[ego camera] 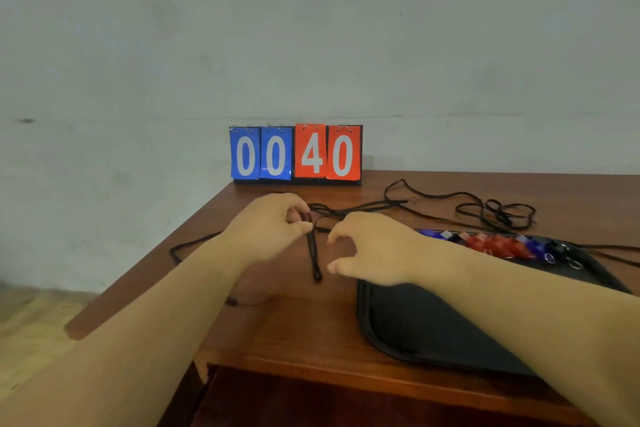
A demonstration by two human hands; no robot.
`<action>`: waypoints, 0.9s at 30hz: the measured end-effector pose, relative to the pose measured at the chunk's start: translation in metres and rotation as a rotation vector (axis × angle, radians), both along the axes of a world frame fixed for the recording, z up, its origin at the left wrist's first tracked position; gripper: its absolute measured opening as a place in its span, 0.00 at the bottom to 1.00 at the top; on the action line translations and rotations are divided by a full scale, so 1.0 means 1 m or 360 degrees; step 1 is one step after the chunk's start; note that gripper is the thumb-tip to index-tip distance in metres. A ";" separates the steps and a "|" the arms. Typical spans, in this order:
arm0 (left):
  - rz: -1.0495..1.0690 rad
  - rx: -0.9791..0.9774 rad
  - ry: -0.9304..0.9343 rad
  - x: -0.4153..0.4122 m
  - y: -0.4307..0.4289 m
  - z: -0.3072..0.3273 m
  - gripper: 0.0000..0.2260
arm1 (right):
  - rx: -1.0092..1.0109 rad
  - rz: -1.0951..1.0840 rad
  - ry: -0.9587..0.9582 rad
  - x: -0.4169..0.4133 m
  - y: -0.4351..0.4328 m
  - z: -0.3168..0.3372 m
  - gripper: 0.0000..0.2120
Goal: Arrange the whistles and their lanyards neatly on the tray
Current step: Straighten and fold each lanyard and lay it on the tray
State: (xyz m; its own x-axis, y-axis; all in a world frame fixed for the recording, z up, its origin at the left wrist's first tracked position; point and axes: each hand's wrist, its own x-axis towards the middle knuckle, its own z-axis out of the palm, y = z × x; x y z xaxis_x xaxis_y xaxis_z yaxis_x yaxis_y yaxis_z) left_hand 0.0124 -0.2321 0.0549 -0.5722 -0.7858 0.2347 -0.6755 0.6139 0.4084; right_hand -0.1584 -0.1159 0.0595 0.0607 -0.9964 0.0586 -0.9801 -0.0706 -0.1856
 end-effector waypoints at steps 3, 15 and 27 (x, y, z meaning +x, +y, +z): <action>0.0042 0.0006 -0.0034 0.041 0.010 -0.015 0.14 | 0.0040 0.0166 0.0051 0.031 -0.004 -0.011 0.25; -0.0127 -0.0026 -0.0295 0.140 0.022 -0.048 0.15 | 0.0051 0.0295 -0.0078 0.104 -0.032 -0.041 0.13; -0.0059 -0.0007 -0.0134 0.114 0.034 -0.060 0.04 | 0.0034 0.0221 -0.0077 0.074 -0.013 -0.003 0.06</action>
State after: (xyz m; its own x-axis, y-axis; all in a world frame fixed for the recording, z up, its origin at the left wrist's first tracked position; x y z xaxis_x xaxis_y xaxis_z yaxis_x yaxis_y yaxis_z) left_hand 0.1259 -0.1977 -0.0047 -0.6189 -0.7627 0.1878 -0.6841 0.6409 0.3483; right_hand -0.0848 -0.1293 0.0568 0.1959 -0.9796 0.0439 -0.9509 -0.2007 -0.2355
